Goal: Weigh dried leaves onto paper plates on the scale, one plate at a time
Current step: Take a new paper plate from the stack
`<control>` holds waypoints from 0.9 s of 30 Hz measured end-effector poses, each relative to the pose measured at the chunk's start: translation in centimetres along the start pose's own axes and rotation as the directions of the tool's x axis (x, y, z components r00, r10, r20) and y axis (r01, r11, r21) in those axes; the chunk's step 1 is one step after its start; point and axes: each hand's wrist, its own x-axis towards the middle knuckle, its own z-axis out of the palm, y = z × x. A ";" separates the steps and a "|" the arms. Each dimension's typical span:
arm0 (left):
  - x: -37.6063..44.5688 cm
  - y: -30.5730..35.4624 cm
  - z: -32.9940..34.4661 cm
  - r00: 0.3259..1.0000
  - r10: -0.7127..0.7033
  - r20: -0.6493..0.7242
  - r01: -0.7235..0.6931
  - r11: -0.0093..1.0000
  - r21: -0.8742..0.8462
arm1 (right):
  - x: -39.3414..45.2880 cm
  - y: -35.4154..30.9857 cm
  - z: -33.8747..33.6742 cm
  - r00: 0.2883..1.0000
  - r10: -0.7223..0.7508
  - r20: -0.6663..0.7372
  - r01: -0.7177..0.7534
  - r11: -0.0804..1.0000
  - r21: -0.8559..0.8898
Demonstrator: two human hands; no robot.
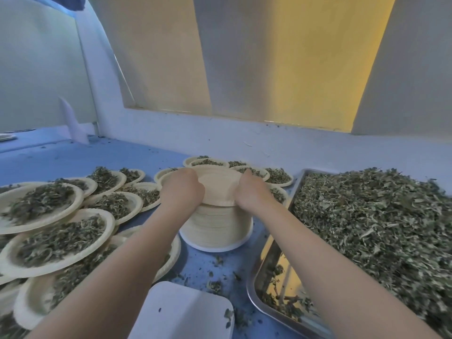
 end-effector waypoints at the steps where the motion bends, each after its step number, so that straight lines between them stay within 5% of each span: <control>1: -0.1 0.2 -0.4 1.000 0.011 -0.008 -0.011 1.000 -0.014 | -0.1 -0.3 -0.3 1.000 -0.006 0.000 0.006 1.000 0.001; 12: -7.1 -1.9 -6.0 0.990 0.005 -0.138 -0.030 0.983 -0.181 | -7.9 -3.2 -3.6 0.980 -0.200 0.008 0.199 0.976 0.089; 20: -16.9 -8.7 -3.4 0.990 -0.123 -0.066 0.099 0.951 -0.292 | -18.4 -0.9 2.0 0.952 -0.299 0.057 0.281 0.935 0.217; 27: -20.3 -11.5 -0.6 0.975 -0.199 -0.096 0.145 0.904 -0.402 | -20.1 0.4 5.9 0.951 -0.290 0.109 0.274 0.951 0.140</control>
